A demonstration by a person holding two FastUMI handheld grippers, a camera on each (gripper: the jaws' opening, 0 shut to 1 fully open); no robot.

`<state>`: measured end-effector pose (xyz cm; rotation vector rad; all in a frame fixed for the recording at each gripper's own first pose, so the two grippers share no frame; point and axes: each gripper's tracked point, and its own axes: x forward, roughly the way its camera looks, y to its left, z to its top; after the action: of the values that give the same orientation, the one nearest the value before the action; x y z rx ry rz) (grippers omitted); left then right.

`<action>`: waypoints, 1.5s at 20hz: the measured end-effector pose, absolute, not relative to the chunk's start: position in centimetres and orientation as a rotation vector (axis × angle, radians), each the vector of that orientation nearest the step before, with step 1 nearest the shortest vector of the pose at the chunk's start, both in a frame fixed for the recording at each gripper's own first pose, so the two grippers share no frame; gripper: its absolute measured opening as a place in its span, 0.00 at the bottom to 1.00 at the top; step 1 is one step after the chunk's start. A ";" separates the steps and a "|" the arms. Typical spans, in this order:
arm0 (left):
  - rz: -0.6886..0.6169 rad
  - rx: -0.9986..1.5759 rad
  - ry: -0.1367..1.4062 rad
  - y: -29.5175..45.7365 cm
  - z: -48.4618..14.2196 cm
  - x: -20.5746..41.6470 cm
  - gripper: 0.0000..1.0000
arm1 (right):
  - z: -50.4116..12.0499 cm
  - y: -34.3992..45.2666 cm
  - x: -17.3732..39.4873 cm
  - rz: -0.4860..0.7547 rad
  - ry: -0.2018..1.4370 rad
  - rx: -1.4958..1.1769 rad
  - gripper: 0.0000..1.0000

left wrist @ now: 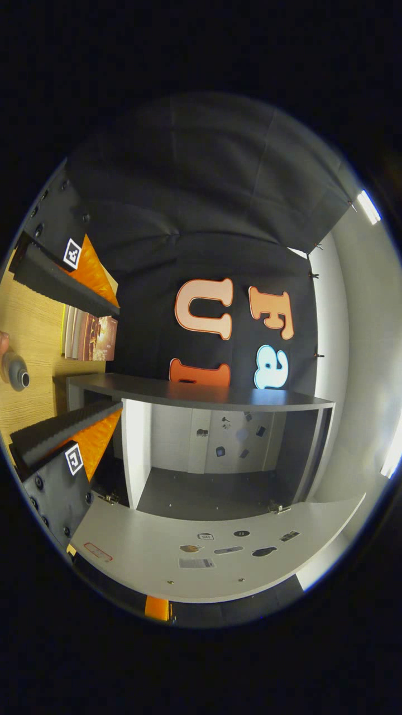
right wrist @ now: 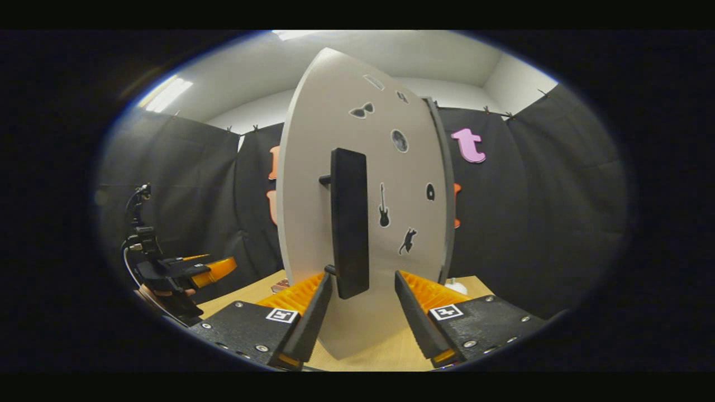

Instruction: Open the cabinet door with the right hand, grasp the bottle in the cabinet with the left hand and place it on the coaster, then close the cabinet door with the right hand.

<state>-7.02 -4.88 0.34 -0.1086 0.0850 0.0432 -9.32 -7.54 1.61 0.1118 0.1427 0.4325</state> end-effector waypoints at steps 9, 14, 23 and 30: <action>-0.003 -0.117 0.073 1.4 -0.9 0.2 0.96 | 1.3 2.5 -4.0 0.391 0.128 0.008 0.58; -0.070 -0.126 0.078 2.9 -1.6 2.6 0.97 | 1.1 6.5 -0.7 0.298 0.157 0.054 0.36; -0.018 -0.126 0.087 4.6 -1.4 3.2 0.97 | 0.5 9.4 3.1 0.306 0.137 0.061 0.40; 0.015 -0.091 0.097 4.0 -0.8 3.1 0.99 | -0.5 9.4 4.0 0.369 0.165 0.132 0.65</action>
<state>3.13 4.02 -0.76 -0.0910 0.0972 0.0154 4.04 9.43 -0.46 0.1324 0.1653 0.3687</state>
